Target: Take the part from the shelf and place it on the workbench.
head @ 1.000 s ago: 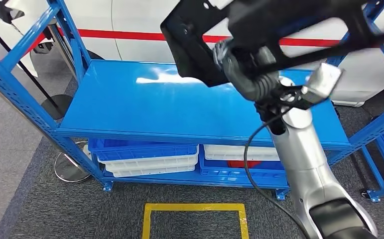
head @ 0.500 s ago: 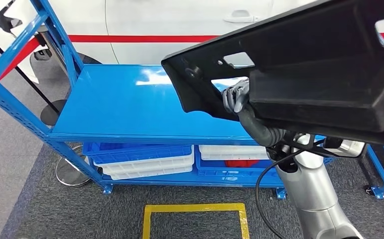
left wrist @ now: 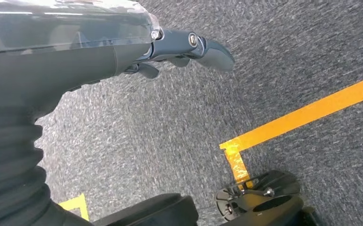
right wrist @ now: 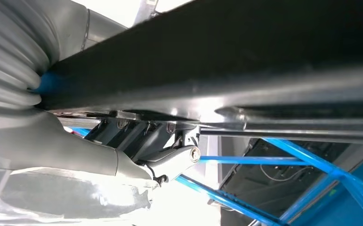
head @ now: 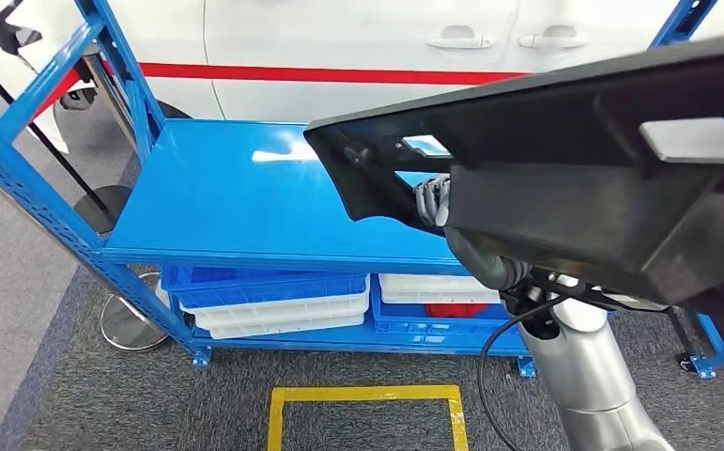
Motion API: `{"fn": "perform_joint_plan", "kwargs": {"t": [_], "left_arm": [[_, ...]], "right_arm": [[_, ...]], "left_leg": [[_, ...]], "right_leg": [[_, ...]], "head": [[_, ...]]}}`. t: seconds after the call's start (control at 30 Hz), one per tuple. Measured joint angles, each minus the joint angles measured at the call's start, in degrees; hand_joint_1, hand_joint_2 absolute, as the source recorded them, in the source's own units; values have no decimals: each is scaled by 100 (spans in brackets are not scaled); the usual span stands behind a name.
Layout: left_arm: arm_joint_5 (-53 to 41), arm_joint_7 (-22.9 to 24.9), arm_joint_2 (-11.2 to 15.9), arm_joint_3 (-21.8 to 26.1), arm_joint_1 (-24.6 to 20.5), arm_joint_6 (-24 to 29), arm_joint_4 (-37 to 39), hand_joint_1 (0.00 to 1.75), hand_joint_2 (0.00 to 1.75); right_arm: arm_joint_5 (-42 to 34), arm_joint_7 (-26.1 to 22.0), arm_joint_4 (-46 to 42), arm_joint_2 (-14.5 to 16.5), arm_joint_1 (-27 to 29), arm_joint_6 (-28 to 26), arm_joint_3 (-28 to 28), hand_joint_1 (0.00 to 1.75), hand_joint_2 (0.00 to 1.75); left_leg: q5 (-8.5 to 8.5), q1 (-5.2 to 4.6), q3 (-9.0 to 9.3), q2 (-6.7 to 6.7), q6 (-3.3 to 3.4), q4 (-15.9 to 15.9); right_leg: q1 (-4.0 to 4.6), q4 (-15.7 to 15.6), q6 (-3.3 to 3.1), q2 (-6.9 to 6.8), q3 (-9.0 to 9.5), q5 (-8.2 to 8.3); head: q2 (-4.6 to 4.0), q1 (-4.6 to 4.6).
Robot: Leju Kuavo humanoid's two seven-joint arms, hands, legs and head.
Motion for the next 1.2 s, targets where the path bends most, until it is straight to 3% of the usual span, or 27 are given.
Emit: {"fn": "perform_joint_plan", "kwargs": {"t": [0.07,0.1,0.13,0.17,0.23,0.3,0.4,0.47,0.57,0.6,0.63,0.67,0.77,0.83,0.93,1.0,1.07,1.1,1.13,1.17,1.2], "left_arm": [[-9,-13,1,-9,-29,-15,0,0,175],[35,-36,1,-7,-41,-14,0,0,175],[113,-67,1,4,-51,-11,0,0,175],[196,-90,1,23,-61,-4,0,0,175],[311,-86,2,75,-75,26,0,0,175],[374,-19,7,134,-74,72,0,0,175],[423,148,9,223,-37,53,0,0,175],[395,222,6,249,-7,1,0,0,175],[329,266,-16,279,3,-68,0,0,175],[306,274,-27,287,0,-91,0,0,175],[283,281,-39,293,1,-110,0,0,175],[270,283,-49,295,1,-123,0,0,175],[255,282,-58,298,18,-137,0,0,175],[249,277,-72,299,26,-144,0,0,175],[247,274,-102,300,38,-150,1,0,175],[248,274,-123,301,28,-151,1,0,175],[248,274,-138,301,17,-153,0,0,175],[248,274,-143,301,19,-154,0,0,175],[249,274,-146,302,21,-154,0,0,175],[249,273,-148,302,19,-154,0,0,175],[250,272,-151,303,14,-154,0,0,175]], "right_arm": [[56,-19,6,-6,91,-34,13,175,175],[71,-21,13,-11,137,-52,23,175,175],[67,-13,22,-18,169,-63,34,175,175],[40,10,31,-25,186,-64,44,175,175],[-74,102,58,-31,190,-44,72,175,175],[-255,284,116,-32,183,-32,112,175,175],[-486,614,269,-40,195,-57,157,175,175],[-542,716,360,-45,211,-72,175,175,175],[-564,761,476,-51,263,-89,197,175,175],[-565,767,520,-54,284,-103,202,175,175],[-564,770,563,-57,300,-123,208,175,175],[-563,775,601,-60,310,-146,214,175,175],[-519,811,676,-68,313,-249,222,175,175],[-456,844,706,-71,315,-328,226,175,175],[-416,866,740,-80,321,-378,233,175,175],[-414,866,750,-93,319,-382,231,175,175],[-411,868,768,-98,329,-384,231,175,175],[-409,870,781,-100,338,-384,232,175,175],[-406,872,793,-102,345,-383,232,175,175],[-403,873,802,-103,349,-383,231,175,175],[-401,874,807,-104,349,-383,231,175,175]], "left_leg": [[3,-1,-6,2,12,3],[0,-1,-8,2,12,9],[-4,0,-8,0,9,17],[-12,1,-7,-4,1,30],[-44,-6,-12,-11,-40,69],[-71,-25,-31,-14,-96,101],[-72,-30,-39,-12,-187,110],[-264,-23,-120,-7,-238,327],[-881,-11,-513,1,-285,1373],[-994,-9,-605,1,-291,1659],[-994,-9,-596,1,-286,1737],[-880,-9,-462,1,-271,1558],[-424,-31,211,0,-179,361],[-347,-67,336,-7,-130,46],[-206,-56,268,1,-42,7],[-68,-23,183,26,27,-48],[39,-32,36,38,52,-39],[87,-34,-44,41,49,-26],[134,-35,-125,43,44,-8],[176,-34,-205,44,35,16],[213,-32,-281,43,23,46]], "right_leg": [[-18,736,37,-2,-345,-319],[-29,964,53,-4,-456,-365],[-41,972,63,-7,-464,-297],[-54,747,67,-11,-357,-132],[-67,-38,56,-23,30,225],[-46,-506,7,-19,245,354],[-33,-548,-98,-16,237,376],[-57,-577,-171,-35,230,416],[-38,-583,-235,-74,175,454],[-27,-580,-246,-85,151,468],[-17,-576,-251,-91,130,484],[-9,-573,-251,-90,115,501],[11,-568,-209,-70,87,562],[8,-567,-140,-68,53,622],[0,-560,-32,-55,1,650],[-3,-238,16,-33,-137,303],[-20,481,53,-27,-360,-230],[-25,827,69,-29,-436,-394],[-28,1020,80,-29,-433,-434],[-32,1009,85,-29,-327,-362],[-39,777,85,-30,-106,-219]], "head": [[0,0],[0,0],[0,0],[0,0],[0,0],[0,-1],[0,-1],[0,-1],[0,-2],[0,-2],[0,-2],[0,-2],[0,-2],[0,-2],[0,-1],[0,1],[0,2],[0,2],[0,2],[0,2],[0,2]]}}
